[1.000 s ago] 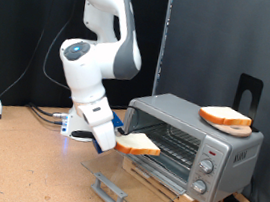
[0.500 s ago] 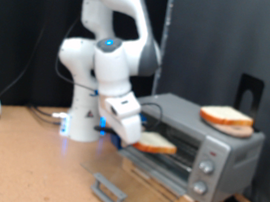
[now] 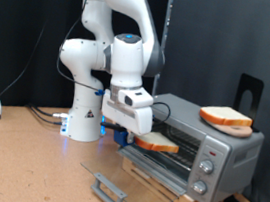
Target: Make a piece of toast with the oven
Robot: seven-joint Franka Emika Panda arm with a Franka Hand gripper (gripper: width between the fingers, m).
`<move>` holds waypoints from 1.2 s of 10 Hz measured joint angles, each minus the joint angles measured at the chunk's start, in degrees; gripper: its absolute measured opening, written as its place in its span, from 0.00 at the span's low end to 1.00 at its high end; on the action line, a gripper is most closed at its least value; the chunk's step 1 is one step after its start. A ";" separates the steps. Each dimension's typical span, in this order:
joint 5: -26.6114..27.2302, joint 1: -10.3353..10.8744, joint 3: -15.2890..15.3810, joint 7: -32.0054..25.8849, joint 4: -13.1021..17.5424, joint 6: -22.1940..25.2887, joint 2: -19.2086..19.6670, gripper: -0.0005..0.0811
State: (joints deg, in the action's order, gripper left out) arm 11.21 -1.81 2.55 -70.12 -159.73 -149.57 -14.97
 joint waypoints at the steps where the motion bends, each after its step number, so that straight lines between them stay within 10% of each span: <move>1: 0.00 -0.23 -0.73 -1.65 0.00 0.32 -0.34 0.49; 12: -1.03 -6.19 -4.06 -4.93 4.69 8.65 0.24 0.49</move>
State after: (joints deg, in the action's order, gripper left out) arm 10.19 -8.00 -1.51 -75.06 -155.04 -140.93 -14.74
